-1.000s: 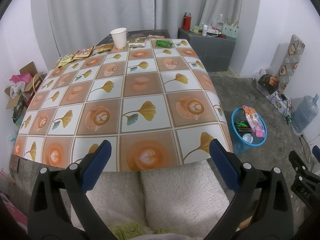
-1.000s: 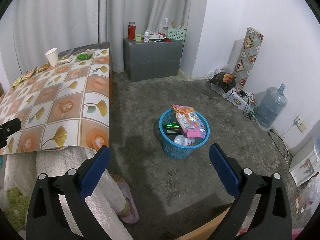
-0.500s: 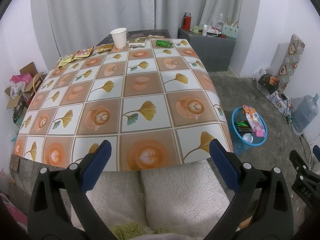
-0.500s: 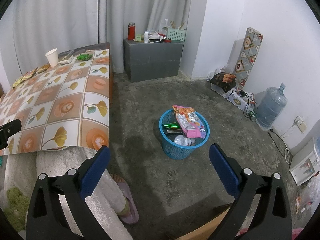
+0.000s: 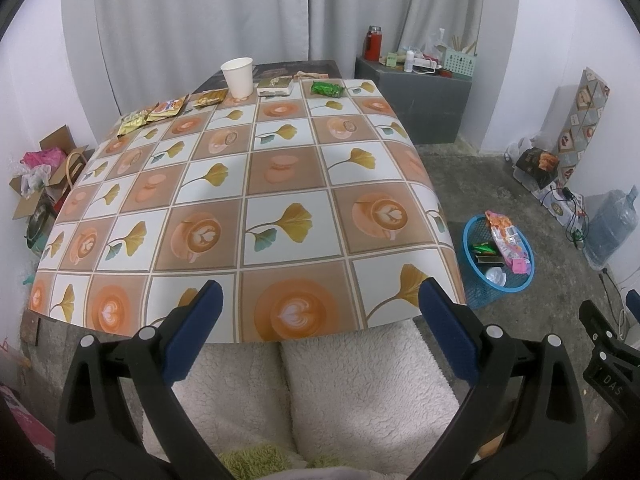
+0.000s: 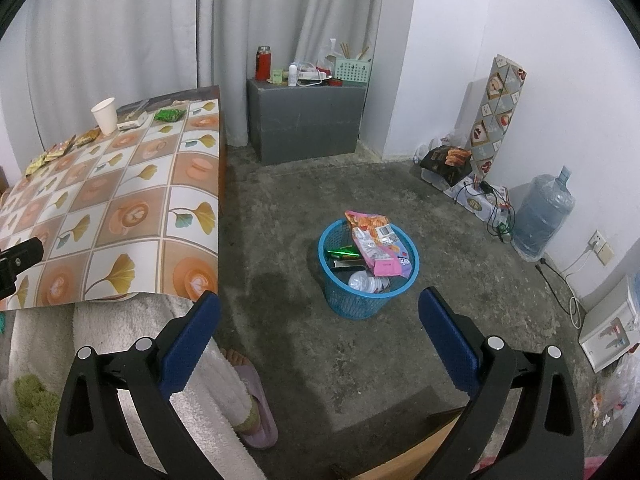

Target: Collect trash

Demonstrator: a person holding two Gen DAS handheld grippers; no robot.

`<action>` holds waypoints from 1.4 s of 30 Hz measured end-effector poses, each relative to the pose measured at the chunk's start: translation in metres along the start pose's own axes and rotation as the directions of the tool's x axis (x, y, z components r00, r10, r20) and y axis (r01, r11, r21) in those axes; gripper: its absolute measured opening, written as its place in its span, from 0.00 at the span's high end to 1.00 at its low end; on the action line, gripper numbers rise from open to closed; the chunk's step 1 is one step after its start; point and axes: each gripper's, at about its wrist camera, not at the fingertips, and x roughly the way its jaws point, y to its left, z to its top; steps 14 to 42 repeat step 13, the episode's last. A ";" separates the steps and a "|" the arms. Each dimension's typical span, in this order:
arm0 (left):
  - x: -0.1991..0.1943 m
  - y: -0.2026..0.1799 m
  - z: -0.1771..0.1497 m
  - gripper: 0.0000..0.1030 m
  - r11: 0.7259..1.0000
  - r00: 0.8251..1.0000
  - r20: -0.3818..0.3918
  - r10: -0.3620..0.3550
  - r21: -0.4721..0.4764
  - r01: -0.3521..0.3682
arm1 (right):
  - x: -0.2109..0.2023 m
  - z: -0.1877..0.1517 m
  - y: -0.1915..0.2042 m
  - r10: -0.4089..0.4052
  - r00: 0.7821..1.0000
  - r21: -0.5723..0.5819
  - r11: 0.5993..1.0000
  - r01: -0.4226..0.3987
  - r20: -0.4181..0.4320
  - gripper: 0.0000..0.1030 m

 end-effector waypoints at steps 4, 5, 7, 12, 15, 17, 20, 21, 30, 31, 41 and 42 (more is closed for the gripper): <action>0.001 0.000 0.000 0.08 1.000 1.000 0.004 0.001 0.000 -0.001 | 0.000 0.000 0.000 -0.001 1.000 0.001 1.000 0.001 -0.001 0.06; 0.000 0.000 0.000 0.08 1.000 1.000 0.003 0.000 0.001 0.000 | 0.000 0.000 0.000 -0.001 1.000 0.001 1.000 0.001 -0.001 0.06; 0.000 0.000 0.001 0.08 1.000 1.000 0.004 0.000 0.002 0.000 | 0.000 0.000 0.000 -0.001 1.000 0.002 1.000 0.001 0.000 0.06; -0.002 0.000 0.005 0.08 1.000 1.000 0.015 0.003 0.009 -0.003 | 0.000 -0.001 0.001 -0.001 1.000 0.003 1.000 0.001 0.000 0.06; -0.002 0.000 0.005 0.08 1.000 1.000 0.015 0.003 0.008 -0.003 | 0.000 -0.001 0.001 -0.001 1.000 0.003 1.000 0.001 0.000 0.06; -0.002 0.000 0.005 0.08 1.000 1.000 0.015 0.003 0.008 -0.003 | 0.000 -0.001 0.001 -0.001 1.000 0.003 1.000 0.001 0.000 0.06; -0.002 0.000 0.005 0.08 1.000 1.000 0.015 0.003 0.008 -0.003 | 0.000 -0.001 0.001 -0.001 1.000 0.003 1.000 0.001 0.000 0.06; -0.002 0.000 0.005 0.08 1.000 1.000 0.015 0.003 0.008 -0.003 | 0.000 -0.001 0.001 -0.001 1.000 0.003 1.000 0.001 0.000 0.06; -0.002 0.000 0.005 0.08 1.000 1.000 0.015 0.003 0.008 -0.003 | 0.000 -0.001 0.001 -0.001 1.000 0.003 1.000 0.001 0.000 0.06; -0.002 0.000 0.005 0.08 1.000 1.000 0.015 0.003 0.008 -0.003 | 0.000 -0.001 0.001 -0.001 1.000 0.003 1.000 0.001 0.000 0.06; -0.002 0.000 0.005 0.08 1.000 1.000 0.015 0.003 0.008 -0.003 | 0.000 -0.001 0.001 -0.001 1.000 0.003 1.000 0.001 0.000 0.06; -0.002 0.000 0.005 0.08 1.000 1.000 0.015 0.003 0.008 -0.003 | 0.000 -0.001 0.001 -0.001 1.000 0.003 1.000 0.001 0.000 0.06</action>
